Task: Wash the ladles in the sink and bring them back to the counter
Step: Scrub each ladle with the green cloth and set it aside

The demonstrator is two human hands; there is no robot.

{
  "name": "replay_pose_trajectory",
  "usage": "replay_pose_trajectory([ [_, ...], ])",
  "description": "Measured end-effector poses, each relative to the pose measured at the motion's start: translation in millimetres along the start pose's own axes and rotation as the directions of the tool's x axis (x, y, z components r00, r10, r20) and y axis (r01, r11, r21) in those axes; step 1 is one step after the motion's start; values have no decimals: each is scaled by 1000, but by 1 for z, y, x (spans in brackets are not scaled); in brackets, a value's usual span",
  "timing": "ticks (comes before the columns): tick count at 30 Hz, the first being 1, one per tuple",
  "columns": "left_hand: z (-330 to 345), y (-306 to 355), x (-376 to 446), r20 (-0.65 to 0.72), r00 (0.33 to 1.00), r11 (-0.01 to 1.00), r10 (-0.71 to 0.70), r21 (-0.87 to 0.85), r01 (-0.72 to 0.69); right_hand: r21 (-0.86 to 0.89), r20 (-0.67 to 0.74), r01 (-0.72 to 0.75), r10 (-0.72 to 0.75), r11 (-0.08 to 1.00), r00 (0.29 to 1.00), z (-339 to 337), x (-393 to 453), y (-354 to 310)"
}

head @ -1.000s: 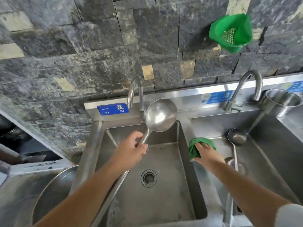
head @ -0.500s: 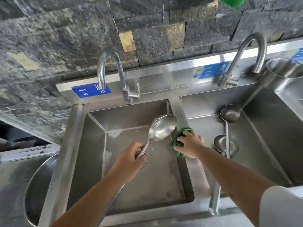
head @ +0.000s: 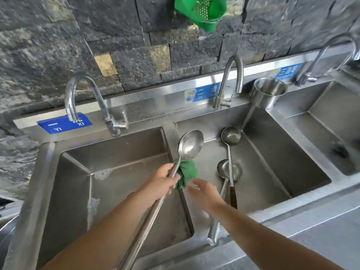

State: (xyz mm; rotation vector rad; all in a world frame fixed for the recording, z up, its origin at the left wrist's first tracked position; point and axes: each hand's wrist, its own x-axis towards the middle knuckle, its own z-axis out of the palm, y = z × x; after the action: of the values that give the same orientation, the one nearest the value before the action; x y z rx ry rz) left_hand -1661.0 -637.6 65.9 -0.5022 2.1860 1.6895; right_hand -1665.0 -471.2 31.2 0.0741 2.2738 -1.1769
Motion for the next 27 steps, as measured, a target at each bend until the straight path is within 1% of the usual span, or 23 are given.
replay_pose_trajectory([
  [2, 25, 14, 13, 34, 999, 994, -27, -103, 30, 125, 36, -49, 45, 991, 998, -4, -17, 1],
  [4, 47, 25, 25, 90, 994, 982, -64, -173, 79, 335, 129, -121, 82, 935, 988, -9, -34, -1],
  [6, 69, 31, 39, 165, 979, 954, -120, -254, 160, 572, 244, -215, 86, 792, 966, -13, -49, -1],
  [7, 80, 32, 45, 187, 971, 940, -147, -278, 196, 657, 283, -247, 71, 712, 956, -15, -55, 1],
  [9, 96, 33, 53, 202, 960, 915, -193, -316, 251, 752, 291, -259, 48, 606, 956, -17, -59, 6],
  [11, 113, 31, 57, 224, 951, 897, -214, -341, 282, 794, 251, -237, 53, 559, 966, -25, -60, 15],
  [13, 124, 25, 59, 224, 945, 895, -240, -326, 305, 829, 248, -252, 77, 500, 966, -33, -55, 25],
  [16, 130, 11, 57, 226, 934, 914, -278, -236, 329, 897, 268, -288, 107, 336, 958, -43, -39, 40],
  [17, 130, 7, 52, 238, 930, 922, -282, -200, 331, 906, 275, -300, 122, 300, 954, -47, -34, 45],
  [19, 131, 0, 40, 262, 915, 909, -306, -207, 363, 894, 310, -348, 171, 283, 935, -50, -21, 53],
  [21, 130, -7, 28, 271, 896, 875, -353, -243, 418, 876, 339, -401, 249, 267, 907, -50, -5, 61],
  [23, 127, -12, 19, 318, 875, 861, -365, -243, 447, 866, 351, -435, 317, 248, 881, -48, 12, 68],
  [25, 123, -12, 14, 400, 851, 874, -340, -198, 443, 854, 350, -449, 348, 263, 870, -46, 26, 73],
  [27, 119, -8, 13, 452, 822, 883, -346, -139, 448, 837, 332, -456, 380, 304, 863, -45, 35, 79],
])
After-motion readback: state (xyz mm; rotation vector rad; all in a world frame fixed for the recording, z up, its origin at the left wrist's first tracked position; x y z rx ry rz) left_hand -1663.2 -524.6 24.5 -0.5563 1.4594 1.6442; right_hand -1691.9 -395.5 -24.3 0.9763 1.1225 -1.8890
